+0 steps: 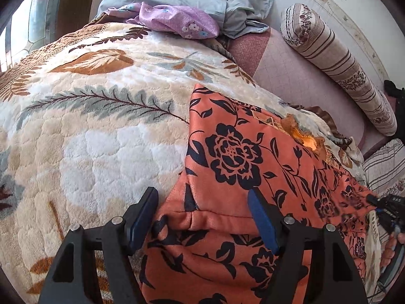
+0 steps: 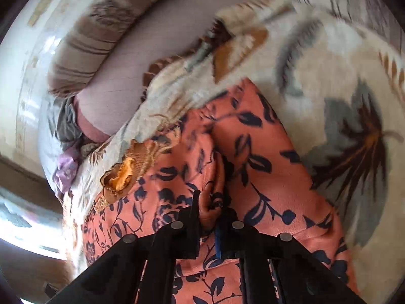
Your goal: Fold small clothes
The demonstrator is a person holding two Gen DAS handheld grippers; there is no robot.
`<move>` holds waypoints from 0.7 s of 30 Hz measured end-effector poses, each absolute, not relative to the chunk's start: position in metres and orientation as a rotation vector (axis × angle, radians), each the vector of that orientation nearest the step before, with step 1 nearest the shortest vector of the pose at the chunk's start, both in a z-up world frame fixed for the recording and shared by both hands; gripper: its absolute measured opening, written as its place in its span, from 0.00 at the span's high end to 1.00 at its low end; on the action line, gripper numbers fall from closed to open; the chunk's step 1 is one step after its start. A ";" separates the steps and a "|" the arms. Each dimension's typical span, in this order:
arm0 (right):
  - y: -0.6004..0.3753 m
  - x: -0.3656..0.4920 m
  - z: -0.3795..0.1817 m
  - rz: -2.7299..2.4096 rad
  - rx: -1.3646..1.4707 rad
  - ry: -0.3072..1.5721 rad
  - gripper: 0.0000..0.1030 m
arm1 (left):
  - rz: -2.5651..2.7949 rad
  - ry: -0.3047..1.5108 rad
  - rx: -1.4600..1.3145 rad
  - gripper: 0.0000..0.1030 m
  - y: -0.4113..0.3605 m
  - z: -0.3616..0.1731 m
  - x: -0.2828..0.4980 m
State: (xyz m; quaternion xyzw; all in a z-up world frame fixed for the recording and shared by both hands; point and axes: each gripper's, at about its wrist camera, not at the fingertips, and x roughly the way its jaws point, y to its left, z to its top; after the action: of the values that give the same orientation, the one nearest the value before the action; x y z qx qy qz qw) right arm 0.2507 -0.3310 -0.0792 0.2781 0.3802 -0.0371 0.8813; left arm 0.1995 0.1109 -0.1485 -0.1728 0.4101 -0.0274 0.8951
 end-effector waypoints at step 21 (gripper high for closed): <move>-0.334 0.277 -0.122 0.160 0.710 0.882 0.23 | 0.006 0.895 -0.204 0.26 0.097 -0.150 0.211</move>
State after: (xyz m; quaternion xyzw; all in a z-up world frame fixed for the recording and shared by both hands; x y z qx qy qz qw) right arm 0.2771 -0.3336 -0.1215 0.3358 0.4175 0.0759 0.8410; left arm 0.2106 0.0973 -0.1495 -0.0983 0.4318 0.0027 0.8966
